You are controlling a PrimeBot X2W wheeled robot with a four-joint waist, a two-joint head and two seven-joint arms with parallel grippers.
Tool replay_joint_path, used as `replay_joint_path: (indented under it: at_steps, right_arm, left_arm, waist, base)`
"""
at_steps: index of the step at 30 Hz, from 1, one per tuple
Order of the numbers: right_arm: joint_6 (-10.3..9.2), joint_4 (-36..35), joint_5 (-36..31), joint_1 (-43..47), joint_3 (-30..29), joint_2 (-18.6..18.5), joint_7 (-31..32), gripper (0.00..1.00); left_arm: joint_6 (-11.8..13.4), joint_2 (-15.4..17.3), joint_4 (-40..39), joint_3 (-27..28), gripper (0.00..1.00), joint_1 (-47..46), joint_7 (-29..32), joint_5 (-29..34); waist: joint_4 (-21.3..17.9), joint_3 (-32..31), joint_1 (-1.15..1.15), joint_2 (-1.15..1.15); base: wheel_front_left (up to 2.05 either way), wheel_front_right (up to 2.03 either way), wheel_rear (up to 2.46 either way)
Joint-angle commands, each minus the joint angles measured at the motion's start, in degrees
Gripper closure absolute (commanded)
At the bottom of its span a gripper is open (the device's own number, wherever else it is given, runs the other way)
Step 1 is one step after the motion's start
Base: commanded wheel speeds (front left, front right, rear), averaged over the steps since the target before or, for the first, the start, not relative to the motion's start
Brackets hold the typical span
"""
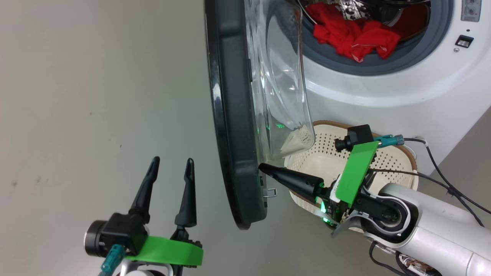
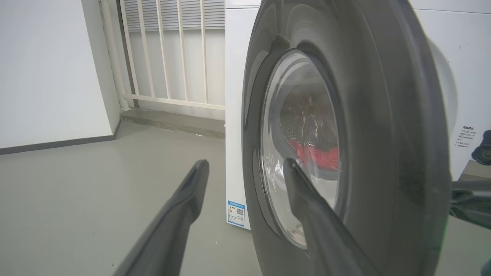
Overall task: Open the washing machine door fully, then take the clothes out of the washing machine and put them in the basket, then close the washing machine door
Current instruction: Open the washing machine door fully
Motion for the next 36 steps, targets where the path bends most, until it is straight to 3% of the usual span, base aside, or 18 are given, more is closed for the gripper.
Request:
replay_joint_path:
  at_steps: [1,8,12,13,15,16,20,25,30,33,34,35,36]
  right_arm:
    - [0.45,-1.7,0.5,-0.3,0.1,0.7,-0.7,1.00]
    - [0.45,-1.3,1.0,-1.1,1.6,0.6,-1.8,1.00]
    - [0.45,1.2,-0.4,-2.3,3.7,0.2,-5.5,1.00]
    - [0.45,1.9,-0.8,-2.6,4.1,0.2,-6.7,0.92]
    - [0.45,3.4,-1.4,-3.1,4.3,0.3,-10.0,0.51]
    - [0.45,4.4,-2.7,-3.6,5.1,0.2,-11.7,0.00]
    - [0.45,10.7,-9.1,-5.0,8.8,0.4,-19.2,0.00]
    - [0.45,23.0,-19.2,-5.2,10.1,3.4,-22.3,0.00]
    - [0.45,36.7,-39.6,-4.8,-1.2,9.0,-22.4,0.00]
    - [0.45,39.4,-54.8,-2.3,-10.7,12.1,-22.4,0.00]
    - [0.45,39.4,-54.8,-2.3,-10.7,12.1,-22.4,0.00]
    - [0.45,38.9,-64.8,0.8,-17.7,13.8,-22.4,0.00]
    - [0.45,38.9,-64.8,0.8,-17.7,13.8,-22.4,0.00]
  left_arm:
    - [0.5,0.9,-1.1,1.6,0.00,0.1,-0.3,-0.2]
    - [0.4,0.9,-0.9,2.3,0.00,0.3,-0.3,0.0]
    - [0.4,0.9,-1.1,2.6,0.00,0.5,-0.3,-0.2]
    - [0.4,0.9,-1.2,2.6,0.00,0.5,-0.3,-0.2]
    - [0.3,0.9,-1.3,2.8,0.00,0.7,-0.3,-0.4]
    - [0.3,0.9,-1.3,2.9,0.00,0.8,-0.3,-0.6]
    - [0.4,0.9,-1.7,3.7,0.00,1.2,-0.3,-1.9]
    - [0.7,0.9,-1.5,4.8,0.00,1.6,-0.3,-2.8]
    - [0.0,0.9,-0.9,5.1,0.00,1.9,-0.3,-0.5]
    - [-0.1,0.9,-0.6,5.6,0.00,2.3,-0.3,0.0]
    - [-0.1,0.9,-0.6,5.6,0.00,2.3,-0.3,0.0]
    - [-0.2,0.9,-0.5,5.9,0.00,2.6,-0.3,0.2]
    - [-0.2,0.9,-0.5,5.9,0.00,2.6,-0.3,0.2]
  waist:
    - [0.4,-0.4,0.00,0.00]
    - [0.3,-0.8,0.00,0.00]
    - [-0.3,-1.0,0.00,0.00]
    - [-0.4,-1.0,0.00,0.00]
    - [-0.7,-1.2,0.00,0.00]
    - [-0.9,-1.3,0.00,0.00]
    - [-1.4,-1.9,0.00,0.00]
    - [-2.3,-2.3,0.00,0.00]
    - [-3.4,-3.0,0.00,0.00]
    - [-3.8,-3.7,0.00,0.00]
    - [-3.8,-3.7,0.00,0.00]
    - [-4.0,-4.4,0.00,0.00]
    - [-4.0,-4.4,0.00,0.00]
  base:
    - [0.00,0.00,0.00]
    - [0.00,0.00,0.00]
    - [0.00,0.00,0.00]
    - [0.00,0.00,0.00]
    - [0.00,0.00,0.00]
    - [0.00,0.00,0.00]
    - [0.00,0.00,0.00]
    - [0.00,0.00,0.00]
    - [0.00,0.00,0.00]
    - [0.00,0.00,0.00]
    - [0.00,0.00,0.00]
    - [0.00,0.00,0.00]
    - [0.00,0.00,0.00]
